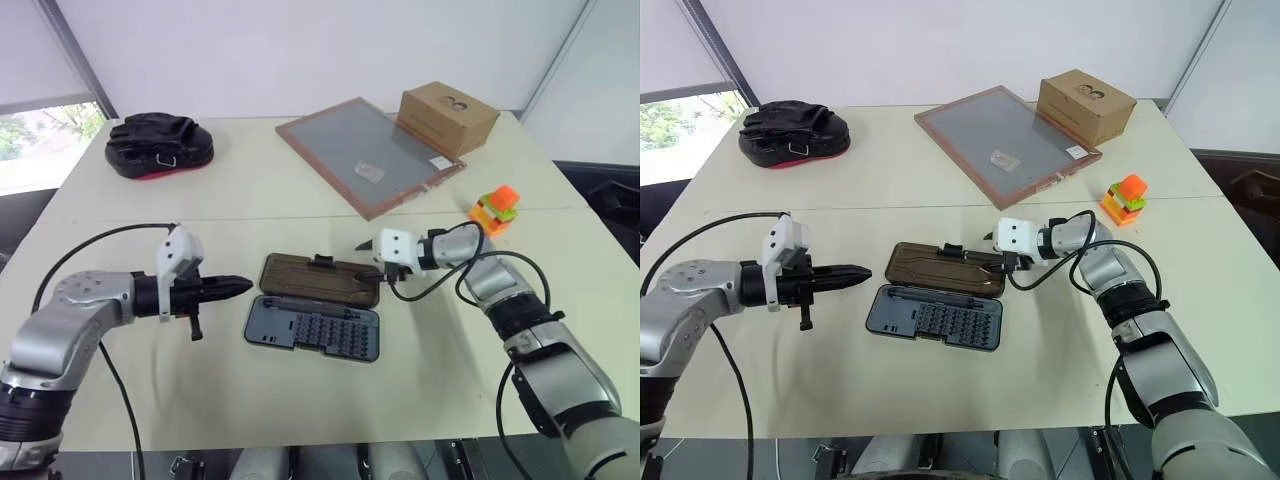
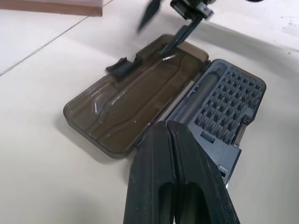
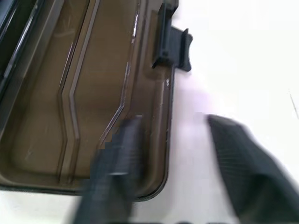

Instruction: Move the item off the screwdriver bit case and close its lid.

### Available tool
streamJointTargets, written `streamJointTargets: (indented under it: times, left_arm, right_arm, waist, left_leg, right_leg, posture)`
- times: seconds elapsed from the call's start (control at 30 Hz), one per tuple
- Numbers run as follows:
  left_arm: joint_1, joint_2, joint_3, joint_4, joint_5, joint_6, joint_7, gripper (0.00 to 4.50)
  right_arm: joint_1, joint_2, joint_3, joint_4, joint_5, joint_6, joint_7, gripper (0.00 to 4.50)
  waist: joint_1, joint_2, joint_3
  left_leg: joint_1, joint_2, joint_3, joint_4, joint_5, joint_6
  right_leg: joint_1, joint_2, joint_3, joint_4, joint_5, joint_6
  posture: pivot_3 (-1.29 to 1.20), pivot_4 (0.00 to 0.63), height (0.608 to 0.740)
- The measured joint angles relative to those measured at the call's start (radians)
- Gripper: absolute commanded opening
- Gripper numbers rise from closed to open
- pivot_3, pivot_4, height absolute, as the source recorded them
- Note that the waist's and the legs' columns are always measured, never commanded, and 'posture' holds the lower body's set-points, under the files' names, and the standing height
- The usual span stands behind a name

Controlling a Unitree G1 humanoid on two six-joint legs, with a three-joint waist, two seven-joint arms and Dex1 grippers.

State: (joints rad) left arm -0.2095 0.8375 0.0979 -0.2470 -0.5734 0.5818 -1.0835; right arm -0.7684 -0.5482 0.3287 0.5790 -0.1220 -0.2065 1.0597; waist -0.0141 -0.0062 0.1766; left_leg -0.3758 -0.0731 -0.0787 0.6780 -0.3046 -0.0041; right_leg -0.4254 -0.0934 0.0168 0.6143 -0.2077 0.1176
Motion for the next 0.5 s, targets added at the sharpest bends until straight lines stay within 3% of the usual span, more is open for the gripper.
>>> streamJointTargets:
  times: [0.1,0.3,0.5]
  left_arm:
    - [-0.002,-0.018,0.022,-0.001,-0.055,0.04,0.009,0.0]
    - [0.049,-0.013,0.045,-0.047,-0.105,0.086,0.001,0.0]
    - [0.131,0.003,-0.05,-0.089,-0.015,0.003,-0.038,0.0]
  right_arm:
    - [0.033,-0.004,-0.027,-0.082,0.019,0.099,0.001,3.91]
    - [0.168,-0.063,-0.107,-0.418,0.231,0.49,0.125,3.91]
    - [0.178,-0.082,-0.199,-0.579,0.341,0.681,0.083,3.91]
  waist:
    - [0.002,0.0,0.0]
    - [-0.003,0.004,0.003]
    - [0.0,0.005,0.003]
  left_leg:
    - [-0.001,0.0,0.0,0.0,0.0,0.0]
    - [-0.003,0.0,0.0,0.0,-0.001,0.001]
    - [-0.001,0.001,0.0,-0.001,-0.001,0.001]
  right_leg:
    - [0.0,0.0,0.0,0.0,0.0,0.0]
    - [-0.003,-0.001,0.0,0.0,0.0,0.0]
    - [-0.002,-0.001,0.0,0.0,-0.001,-0.001]
  posture:
    - [0.0,0.15,0.74]
    - [0.0,0.15,0.74]
    - [0.0,0.15,0.74]
